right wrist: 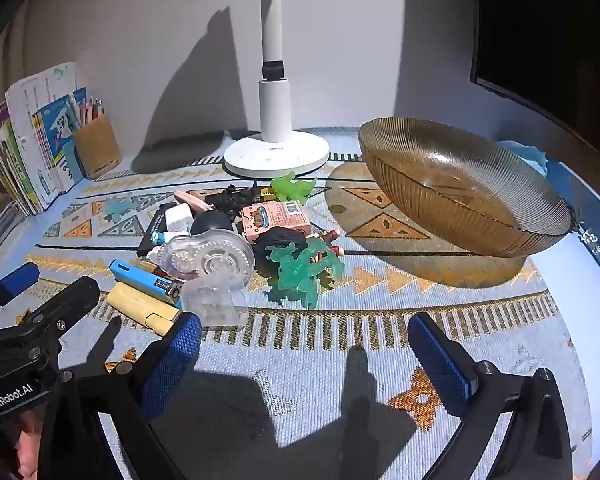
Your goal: Organize rigid objects
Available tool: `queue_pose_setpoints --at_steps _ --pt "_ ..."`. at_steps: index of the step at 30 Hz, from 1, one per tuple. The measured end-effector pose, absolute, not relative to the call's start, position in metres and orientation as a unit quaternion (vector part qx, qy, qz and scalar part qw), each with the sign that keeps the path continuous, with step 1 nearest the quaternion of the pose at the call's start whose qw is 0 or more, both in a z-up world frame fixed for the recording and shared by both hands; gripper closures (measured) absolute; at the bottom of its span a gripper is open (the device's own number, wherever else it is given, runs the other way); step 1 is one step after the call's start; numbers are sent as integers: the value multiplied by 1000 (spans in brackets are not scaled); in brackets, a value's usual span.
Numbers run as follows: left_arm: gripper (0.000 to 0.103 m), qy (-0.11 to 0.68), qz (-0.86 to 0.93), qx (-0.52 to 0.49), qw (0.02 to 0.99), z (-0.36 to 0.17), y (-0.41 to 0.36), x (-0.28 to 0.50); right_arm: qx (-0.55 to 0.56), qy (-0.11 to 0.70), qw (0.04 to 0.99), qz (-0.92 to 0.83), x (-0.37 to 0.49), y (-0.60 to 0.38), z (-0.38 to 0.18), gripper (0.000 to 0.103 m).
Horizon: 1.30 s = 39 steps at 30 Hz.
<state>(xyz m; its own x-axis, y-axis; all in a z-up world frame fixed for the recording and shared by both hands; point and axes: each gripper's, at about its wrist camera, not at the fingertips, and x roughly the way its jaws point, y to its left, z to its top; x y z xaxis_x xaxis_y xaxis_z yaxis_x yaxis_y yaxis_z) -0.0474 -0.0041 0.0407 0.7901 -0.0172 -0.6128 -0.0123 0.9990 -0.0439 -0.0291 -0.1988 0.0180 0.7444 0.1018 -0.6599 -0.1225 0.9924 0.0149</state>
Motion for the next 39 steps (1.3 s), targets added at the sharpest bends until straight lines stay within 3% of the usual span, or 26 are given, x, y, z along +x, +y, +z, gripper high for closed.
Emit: queue_pose_setpoints --at_steps 39 --pt "1 330 -5 -24 944 39 -4 -46 -21 351 934 58 -26 -199 12 0"
